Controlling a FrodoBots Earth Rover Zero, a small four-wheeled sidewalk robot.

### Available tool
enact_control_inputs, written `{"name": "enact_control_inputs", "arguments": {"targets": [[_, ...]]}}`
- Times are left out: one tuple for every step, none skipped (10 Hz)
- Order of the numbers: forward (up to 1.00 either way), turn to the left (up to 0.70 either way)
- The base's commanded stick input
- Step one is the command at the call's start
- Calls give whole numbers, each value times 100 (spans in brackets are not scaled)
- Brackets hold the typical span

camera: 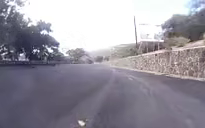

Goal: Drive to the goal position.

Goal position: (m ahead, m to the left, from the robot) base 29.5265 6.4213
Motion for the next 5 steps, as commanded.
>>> {"name": "enact_control_inputs", "arguments": {"targets": [[70,0],[70,0],[70,0],[70,0],[70,0]]}}
